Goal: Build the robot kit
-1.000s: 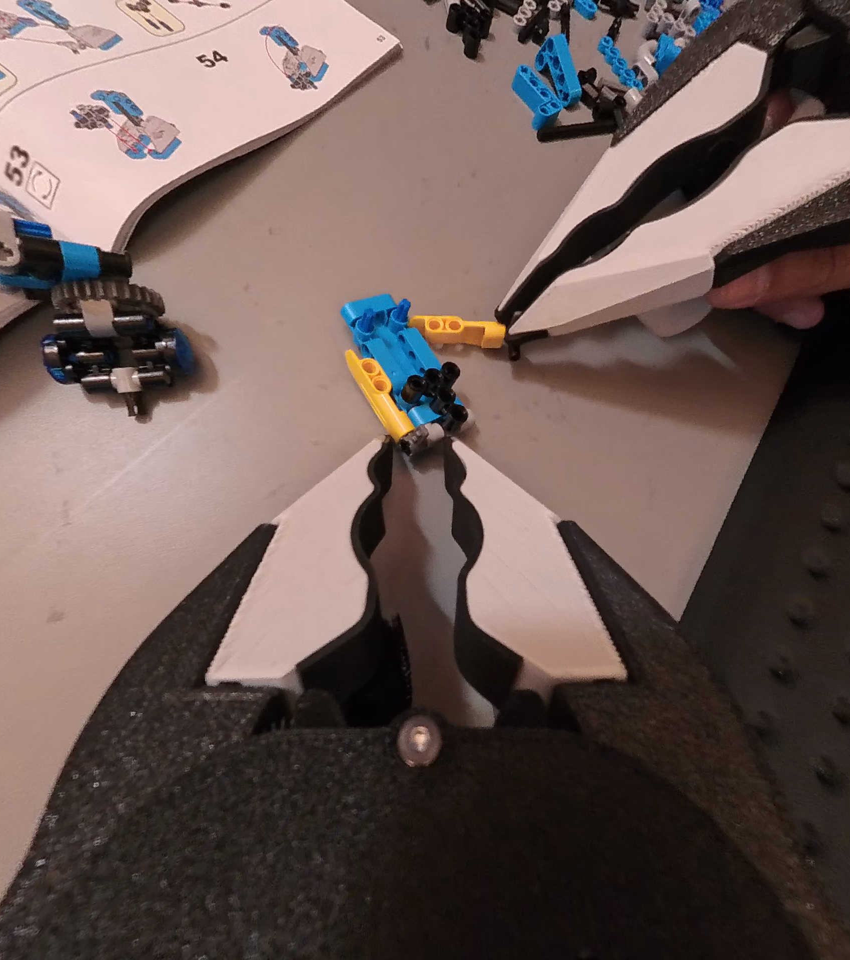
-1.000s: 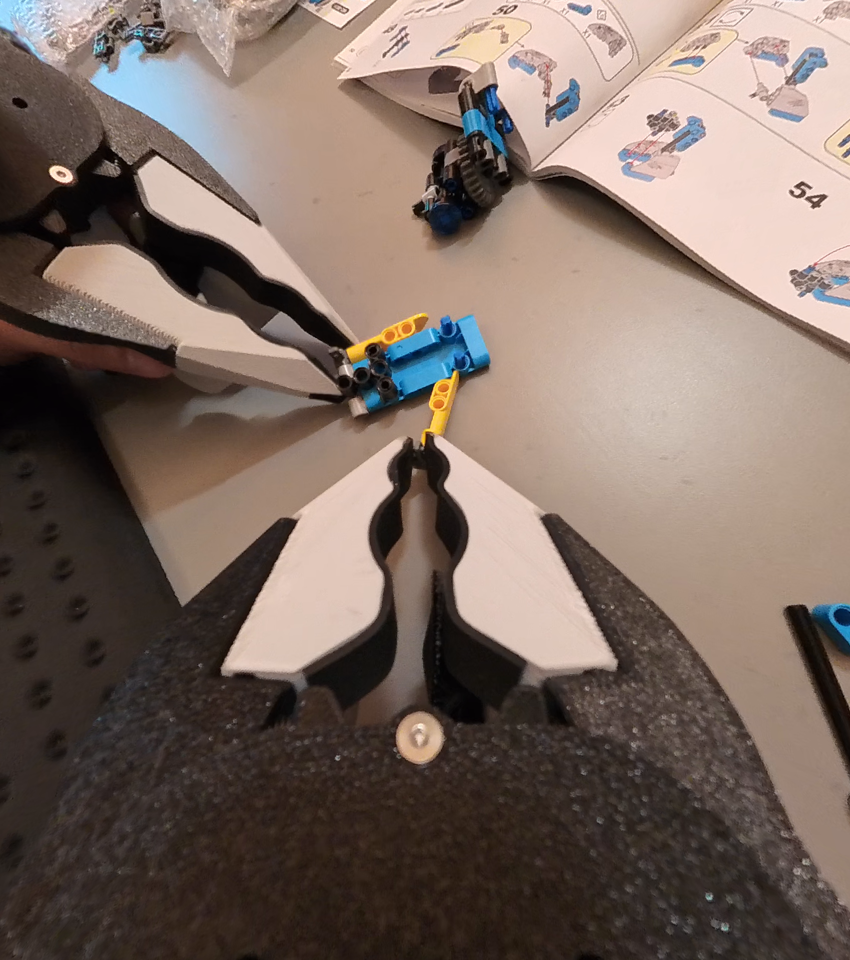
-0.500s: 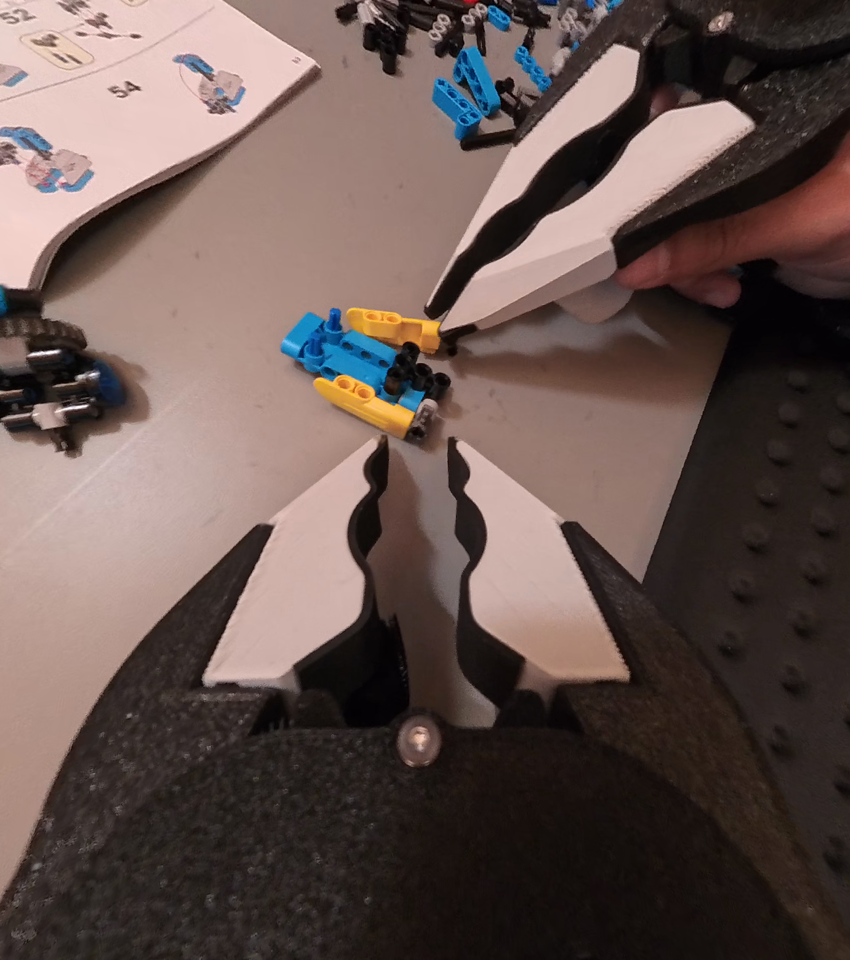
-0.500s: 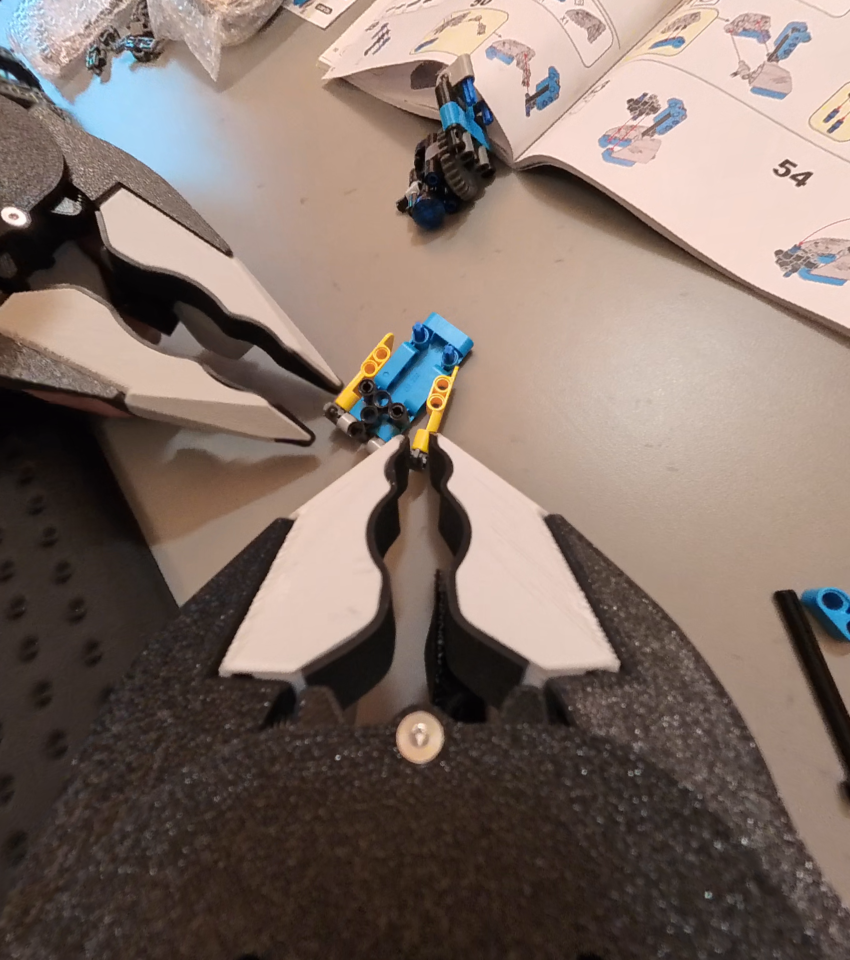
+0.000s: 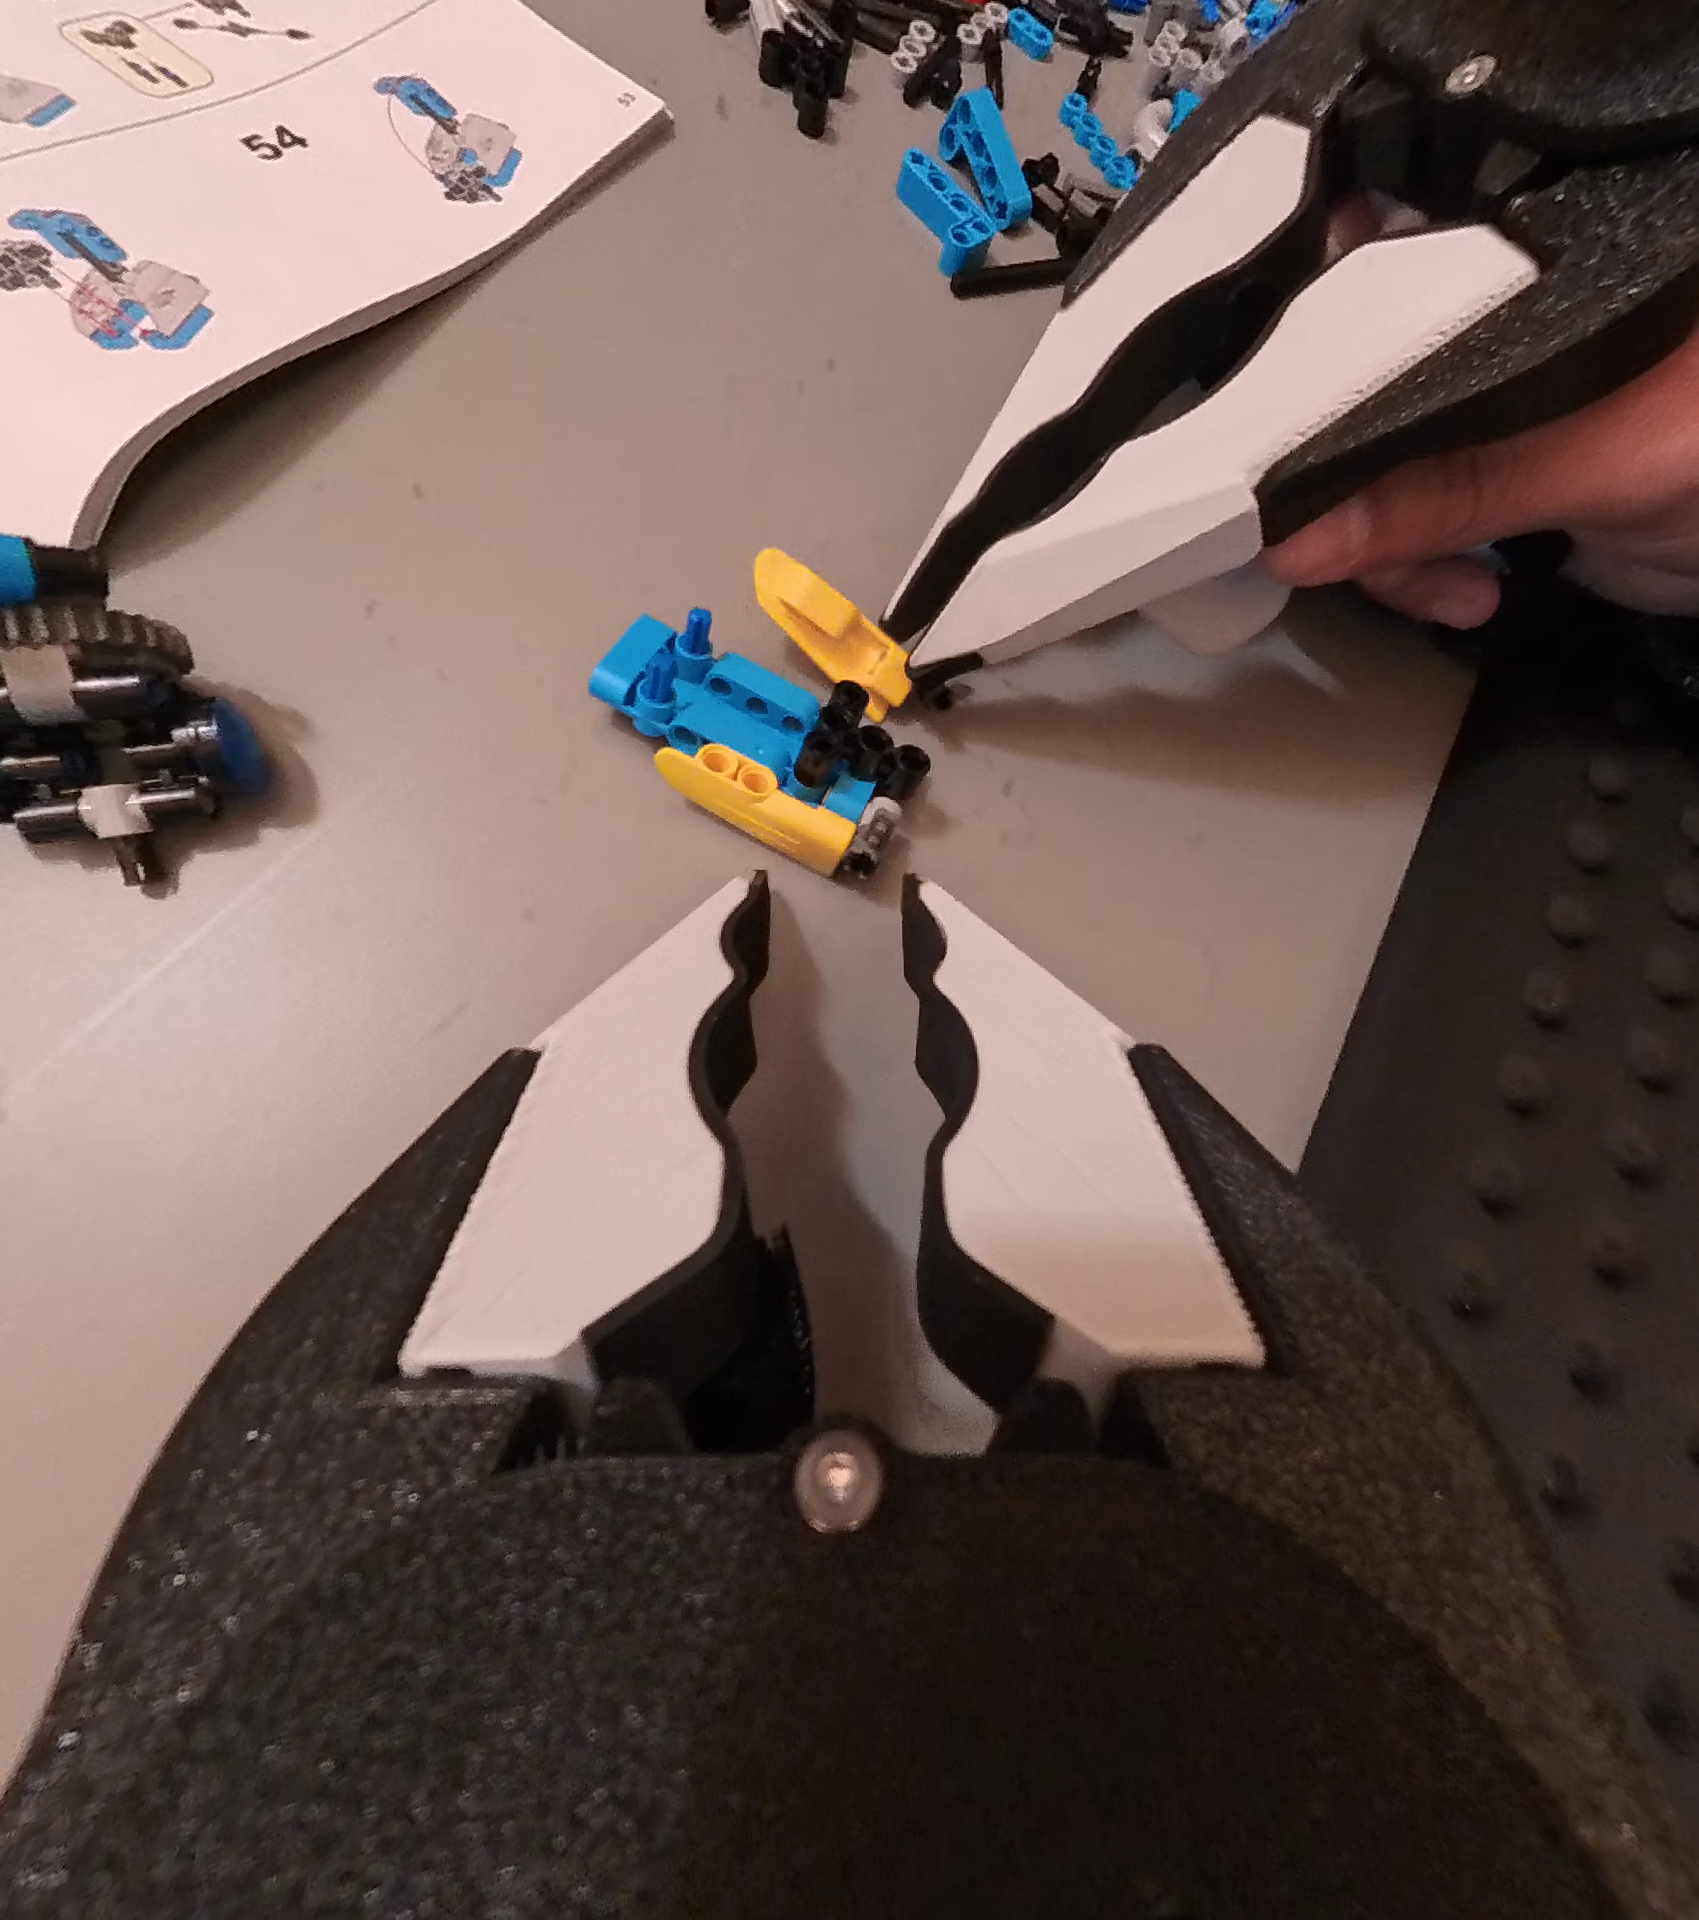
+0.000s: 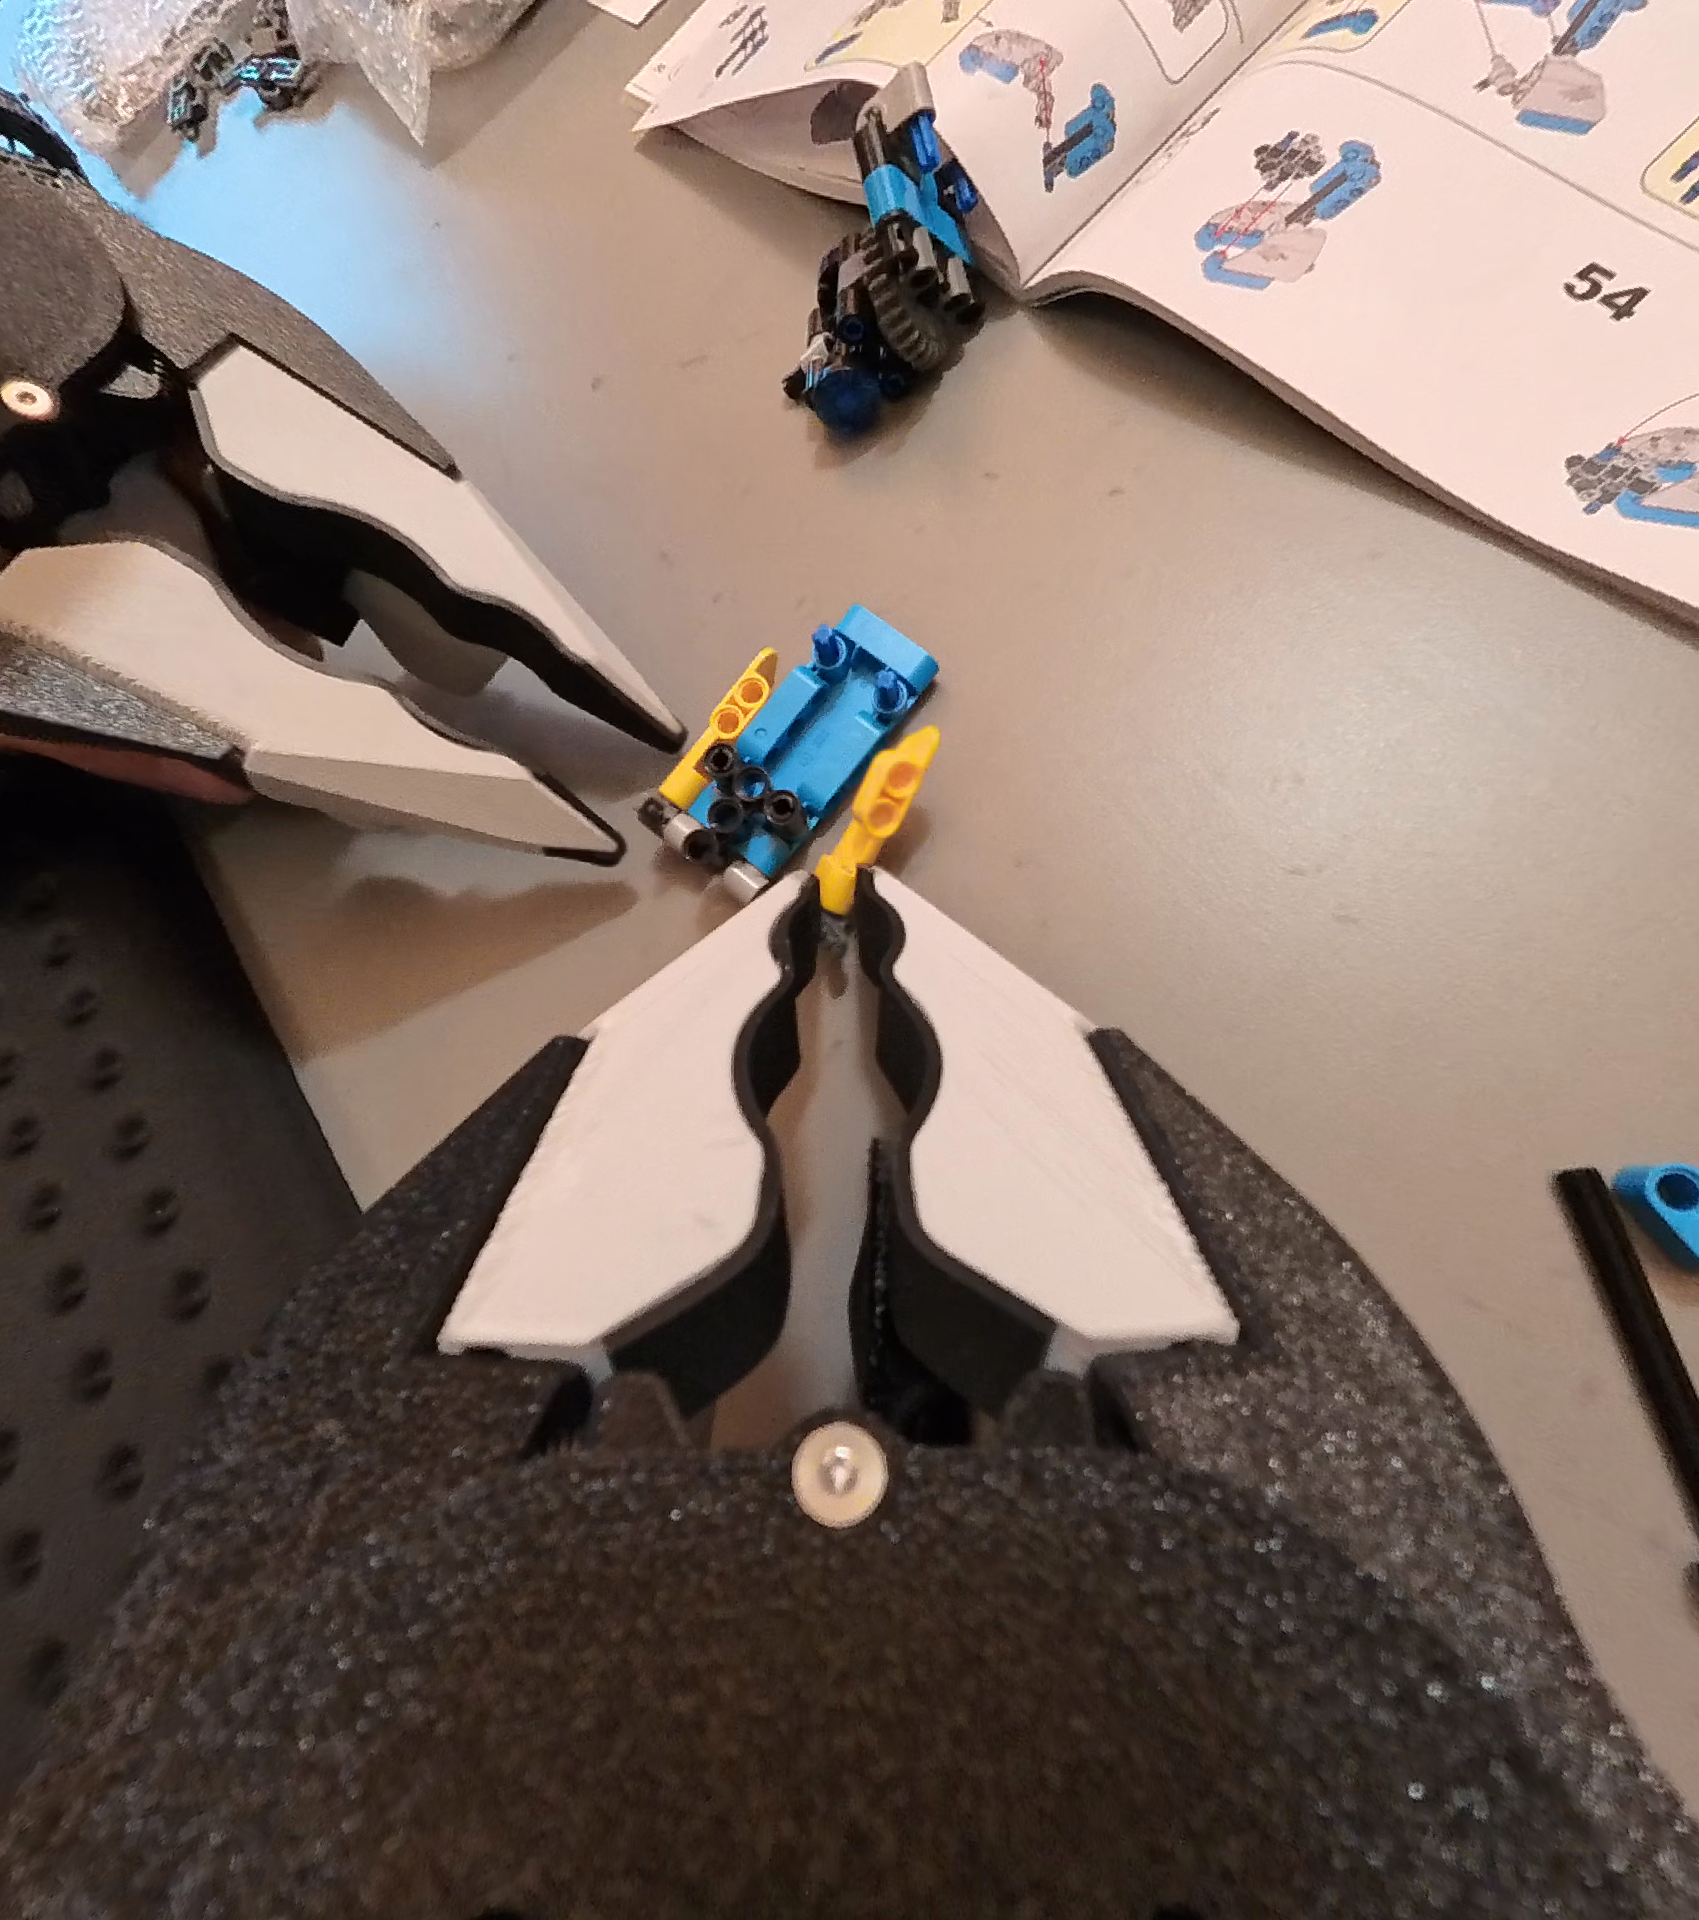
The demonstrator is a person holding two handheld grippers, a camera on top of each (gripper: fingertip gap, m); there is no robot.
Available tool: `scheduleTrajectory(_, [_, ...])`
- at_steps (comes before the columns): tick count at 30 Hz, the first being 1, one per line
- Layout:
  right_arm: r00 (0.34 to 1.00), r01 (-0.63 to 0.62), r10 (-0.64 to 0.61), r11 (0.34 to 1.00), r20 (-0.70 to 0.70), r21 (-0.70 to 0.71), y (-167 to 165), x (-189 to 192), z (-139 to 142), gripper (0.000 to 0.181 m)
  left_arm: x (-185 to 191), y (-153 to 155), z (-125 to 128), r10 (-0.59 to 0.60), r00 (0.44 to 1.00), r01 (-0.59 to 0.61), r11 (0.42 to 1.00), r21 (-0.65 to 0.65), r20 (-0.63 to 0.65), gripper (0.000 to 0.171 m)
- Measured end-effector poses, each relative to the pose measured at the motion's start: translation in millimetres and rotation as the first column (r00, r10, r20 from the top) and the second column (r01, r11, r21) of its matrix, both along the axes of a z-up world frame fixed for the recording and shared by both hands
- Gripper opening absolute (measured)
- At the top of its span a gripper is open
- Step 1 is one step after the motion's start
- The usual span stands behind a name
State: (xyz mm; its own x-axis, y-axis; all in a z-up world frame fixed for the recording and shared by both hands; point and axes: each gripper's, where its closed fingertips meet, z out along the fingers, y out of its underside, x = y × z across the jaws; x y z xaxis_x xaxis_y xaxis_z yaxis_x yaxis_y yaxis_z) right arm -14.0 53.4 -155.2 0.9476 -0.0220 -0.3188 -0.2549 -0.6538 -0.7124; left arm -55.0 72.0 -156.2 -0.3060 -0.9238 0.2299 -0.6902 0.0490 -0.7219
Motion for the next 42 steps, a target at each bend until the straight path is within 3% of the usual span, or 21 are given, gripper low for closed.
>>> scheduleTrajectory(12, [1.000, 0.005, -0.005, 1.000, 0.002, 0.002, 1, 2, 1, 0.001, 2, 2, 1, 0.021, 1.000, -0.021, 1.000, 0.007, 0.002, 0.030])
scheduleTrajectory(15, [1.000, 0.003, -0.003, 1.000, 0.022, 0.002, 0, 3, 1, 0.000, -9, -3, 0, -0.042, 0.999, 0.042, 0.999, -0.004, -0.027, 0.030])
scheduleTrajectory(17, [1.000, -0.005, 0.005, 1.000, 0.026, -0.004, 0, 1, 0, 0.000, -17, -8, 2, -0.104, 0.994, 0.103, 0.994, -0.035, -0.034, 0.037])
scheduleTrajectory(19, [1.000, -0.009, 0.009, 1.000, 0.028, 0.005, 0, 0, 2, 0.000, -13, 4, 7, -0.080, 0.997, 0.080, 0.997, 0.008, -0.005, 0.050])
scheduleTrajectory(25, [0.999, -0.018, 0.015, 0.998, 0.045, 0.056, -2, 5, 13, 0.000, 0, 18, 37, -0.142, 0.987, 0.139, 0.989, 0.046, 0.076, 0.063])
scheduleTrajectory(28, [0.980, -0.119, 0.104, 0.990, 0.172, 0.081, -7, 6, 23, 0.015, 2, 21, 36, -0.181, 0.983, 0.178, 0.981, 0.084, 0.037, 0.060])
scheduleTrajectory(33, [0.864, -0.361, 0.360, 0.930, 0.353, -0.065, -21, 1, 7, 0.042, 3, 7, 27, -0.209, 0.978, 0.206, 0.974, 0.095, 0.020, 0.050])
scheduleTrajectory(36, [0.813, -0.493, 0.484, 0.868, 0.324, -0.059, -19, -5, 5, 0.025, 5, 4, 17, -0.194, 0.981, 0.191, 0.976, 0.103, 0.019, 0.039])
scheduleTrajectory(42, [0.789, -0.555, 0.549, 0.829, 0.276, -0.062, -14, -8, -9, 0.018, 7, -9, 28, -0.175, 0.978, 0.166, 0.983, 0.083, 0.112, 0.029])
